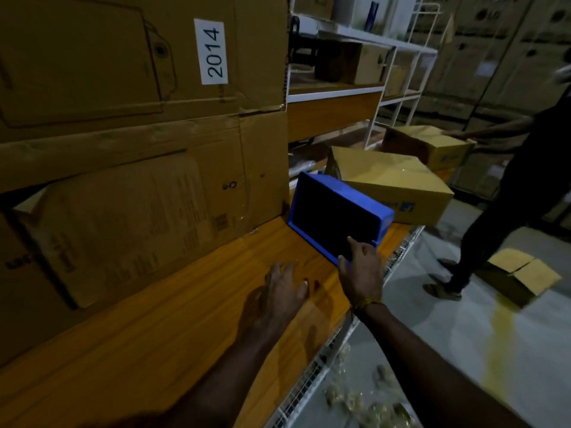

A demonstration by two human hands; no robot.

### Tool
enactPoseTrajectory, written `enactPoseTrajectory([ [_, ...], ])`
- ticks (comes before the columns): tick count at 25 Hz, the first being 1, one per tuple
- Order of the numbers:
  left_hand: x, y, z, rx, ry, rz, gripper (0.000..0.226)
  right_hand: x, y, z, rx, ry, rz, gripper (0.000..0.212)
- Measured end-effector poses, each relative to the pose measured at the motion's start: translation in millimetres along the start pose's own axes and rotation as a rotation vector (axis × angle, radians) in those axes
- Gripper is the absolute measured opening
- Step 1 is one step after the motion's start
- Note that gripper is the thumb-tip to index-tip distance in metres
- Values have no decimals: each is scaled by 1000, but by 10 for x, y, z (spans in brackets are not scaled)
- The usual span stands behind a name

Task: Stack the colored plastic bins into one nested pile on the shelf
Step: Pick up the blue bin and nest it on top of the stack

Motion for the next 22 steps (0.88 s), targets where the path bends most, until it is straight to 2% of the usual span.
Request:
enactPoseTrajectory([
  [4, -171, 540, -75, 17, -68, 22, 54, 56, 860, -146, -51, -95, -48, 49],
  [10, -178, 876, 26, 15, -123, 17, 53, -59, 1488, -445, -154, -147, 54, 46],
  [15, -62, 877, 77, 40, -118, 15, 52, -31, 1511, -415, -57, -150, -27, 33],
  [22, -4, 449, -114, 34, -120, -27, 52, 20, 829, -281, -7, -7, -123, 26],
])
Point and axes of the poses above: each hand's wrist, its own y-axis towards the middle knuckle, its own x-axis out of the back of the hand, z = x × y, the point moved 6 cm from there along y, towards the middle knuckle, and after that the axes turned 5 degrees about z, right-handed, at the moved point
